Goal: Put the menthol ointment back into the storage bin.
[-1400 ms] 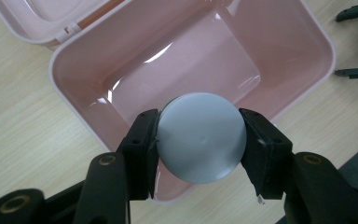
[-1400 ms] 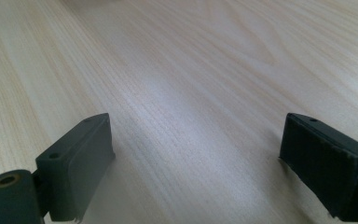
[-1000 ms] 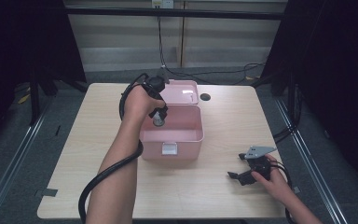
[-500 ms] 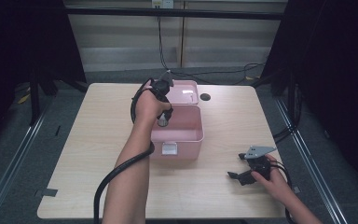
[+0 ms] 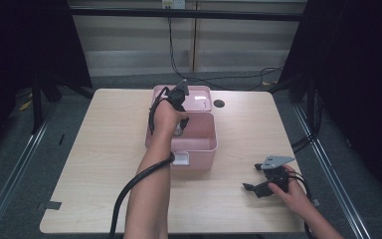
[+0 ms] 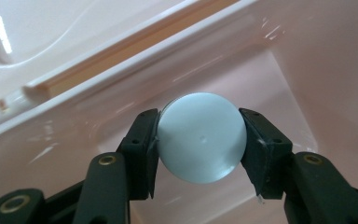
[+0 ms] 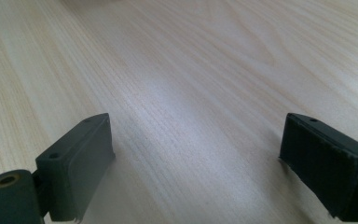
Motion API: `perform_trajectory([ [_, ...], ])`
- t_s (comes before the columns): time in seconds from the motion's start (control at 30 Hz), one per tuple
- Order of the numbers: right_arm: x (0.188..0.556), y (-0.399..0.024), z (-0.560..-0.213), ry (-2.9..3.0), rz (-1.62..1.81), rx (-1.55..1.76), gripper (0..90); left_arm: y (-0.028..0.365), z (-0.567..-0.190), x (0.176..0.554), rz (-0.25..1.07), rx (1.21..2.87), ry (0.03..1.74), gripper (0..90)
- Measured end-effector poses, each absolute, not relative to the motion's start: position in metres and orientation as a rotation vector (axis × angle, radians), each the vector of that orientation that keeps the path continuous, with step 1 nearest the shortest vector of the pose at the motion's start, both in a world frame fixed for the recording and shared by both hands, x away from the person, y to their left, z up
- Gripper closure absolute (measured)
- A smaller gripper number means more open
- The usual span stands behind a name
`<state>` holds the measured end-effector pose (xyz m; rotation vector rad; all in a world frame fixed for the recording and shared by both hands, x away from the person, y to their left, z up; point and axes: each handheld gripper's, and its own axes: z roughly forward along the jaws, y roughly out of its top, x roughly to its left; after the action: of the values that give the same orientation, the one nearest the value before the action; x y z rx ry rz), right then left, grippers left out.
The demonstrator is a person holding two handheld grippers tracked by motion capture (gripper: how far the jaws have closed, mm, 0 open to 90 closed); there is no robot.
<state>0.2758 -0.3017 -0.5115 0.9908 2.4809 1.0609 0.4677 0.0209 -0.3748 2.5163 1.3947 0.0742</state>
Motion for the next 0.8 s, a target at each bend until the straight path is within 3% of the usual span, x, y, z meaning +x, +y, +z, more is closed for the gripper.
perform_trajectory([
  [0.8,0.276,-0.302,-0.512,2.481,1.061,0.989,8.8,0.014,-0.412,0.481,0.027,2.470,1.503,50.3],
])
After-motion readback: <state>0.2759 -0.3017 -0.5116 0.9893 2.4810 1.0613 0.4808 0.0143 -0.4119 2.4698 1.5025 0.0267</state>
